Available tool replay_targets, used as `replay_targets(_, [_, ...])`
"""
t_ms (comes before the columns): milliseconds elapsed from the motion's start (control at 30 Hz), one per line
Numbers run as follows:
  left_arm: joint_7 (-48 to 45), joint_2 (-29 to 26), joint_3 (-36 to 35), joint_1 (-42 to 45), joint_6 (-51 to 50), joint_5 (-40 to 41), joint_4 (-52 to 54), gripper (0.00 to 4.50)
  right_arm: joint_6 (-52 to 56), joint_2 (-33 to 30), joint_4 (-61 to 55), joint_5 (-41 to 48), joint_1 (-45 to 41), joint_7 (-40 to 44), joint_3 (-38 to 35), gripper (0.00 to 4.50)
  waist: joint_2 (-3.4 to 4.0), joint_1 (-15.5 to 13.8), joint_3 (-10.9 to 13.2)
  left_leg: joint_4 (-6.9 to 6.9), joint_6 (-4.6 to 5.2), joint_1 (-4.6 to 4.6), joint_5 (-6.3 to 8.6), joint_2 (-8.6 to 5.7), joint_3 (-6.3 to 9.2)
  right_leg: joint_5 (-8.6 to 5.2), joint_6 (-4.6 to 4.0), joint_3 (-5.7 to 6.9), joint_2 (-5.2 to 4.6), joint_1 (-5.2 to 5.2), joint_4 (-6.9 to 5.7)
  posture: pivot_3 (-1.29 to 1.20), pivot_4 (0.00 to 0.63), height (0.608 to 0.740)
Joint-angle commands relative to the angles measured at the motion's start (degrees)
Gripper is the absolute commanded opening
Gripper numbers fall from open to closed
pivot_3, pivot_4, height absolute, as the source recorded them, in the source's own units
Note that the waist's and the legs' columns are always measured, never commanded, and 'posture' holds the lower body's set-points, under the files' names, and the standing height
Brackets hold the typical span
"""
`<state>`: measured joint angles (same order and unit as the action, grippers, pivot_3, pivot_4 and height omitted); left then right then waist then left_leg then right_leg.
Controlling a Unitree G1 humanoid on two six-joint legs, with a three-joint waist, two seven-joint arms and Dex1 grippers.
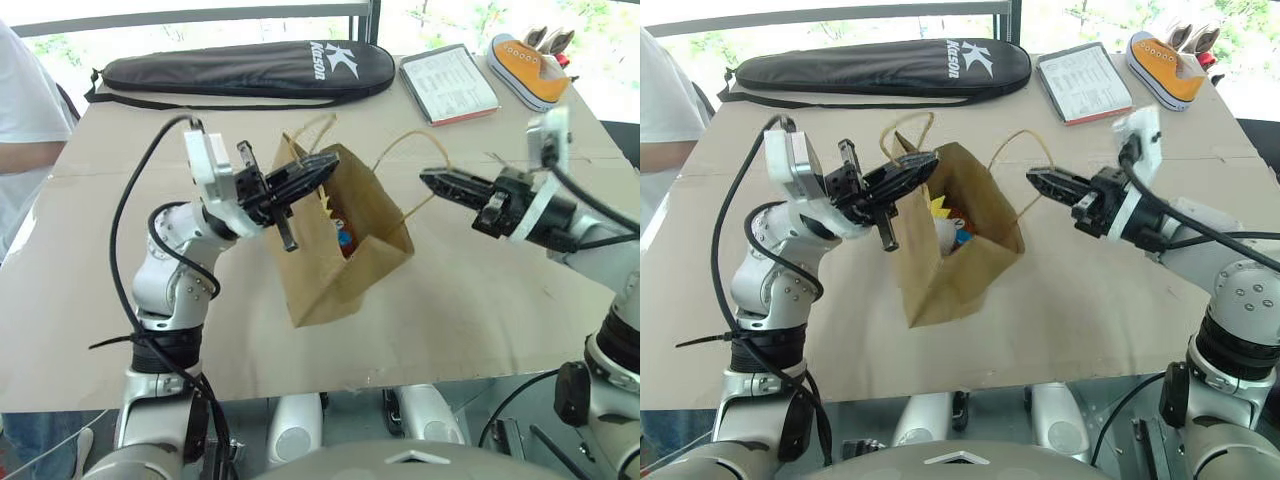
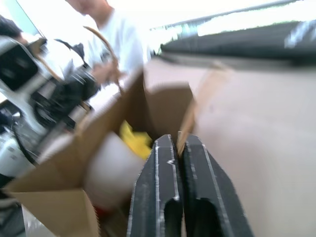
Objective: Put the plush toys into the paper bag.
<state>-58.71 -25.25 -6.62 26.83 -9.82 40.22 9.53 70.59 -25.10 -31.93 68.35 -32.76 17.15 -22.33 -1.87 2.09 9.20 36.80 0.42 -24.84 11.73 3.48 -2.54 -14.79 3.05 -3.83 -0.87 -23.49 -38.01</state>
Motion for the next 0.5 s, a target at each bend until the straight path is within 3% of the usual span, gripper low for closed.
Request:
replay_targets(33, [-4.53, -1.15, -3.05, 7.30, -1.65, 4.25, -6.99, 0.00, -5.10, -1.42, -3.25, 10.38, -4.84, -5.88, -1.94, 0.03, 0.01, 0.04, 0.02, 0.00, 0.00, -0.03, 0.00, 0.00, 0.00, 0.00, 0.00, 0.00, 0.01, -0.04, -0.02, 0.00, 0.150, 0.740])
replay_targets(167, [-12.27, -2.21, -3.36, 15.51, -4.15, 6.03, -17.21, 0.00, -8.70, -5.23, -3.68, 16.74, -7.94, -13.03, -0.15, 0.03, 0.01, 0.06, 0.02, -0.04, 0.01, -0.05, 0.00, 0.00, 0.01, -0.01, 0.00, 0.03, 0.01, -0.04, 0.03, 0.00, 0.150, 0.740])
replay_targets(300, [-16.28, -1.59, -1.48, 21.69, -1.60, 1.38, -27.99, 0.00, -11.66, -9.53, -4.48, 21.02, -8.44, -17.53, 1.75, 0.03, 0.02, -0.05, 0.03, -0.05, 0.04, -0.12, 0.02, -0.06, 0.05, -0.02, 0.02, 0.05, -0.02, -0.07, 0.03, 0.00, 0.150, 0.740])
replay_targets(400, [-19.54, -0.83, 2.83, 25.14, 3.75, -6.74, -38.48, 0.00, -11.57, -13.50, -5.65, 17.96, -5.41, -17.54, 4.48, 0.03, 0.01, -0.20, 0.02, -0.06, 0.04, -0.14, 0.02, -0.09, 0.07, -0.03, 0.02, 0.07, -0.03, -0.06, 0.07, 0.00, 0.150, 0.740])
replay_targets(500, [-22.08, 0.73, 4.93, 26.19, 5.91, -10.31, -44.02, 0.00, -12.41, -15.39, -5.23, 8.00, -2.63, -16.47, 10.21, 0.03, 0.00, -0.04, 0.03, -0.06, 0.06, -0.15, 0.03, -0.09, 0.05, -0.03, 0.02, 0.05, -0.05, -0.06, 0.09, 0.00, 0.150, 0.740])
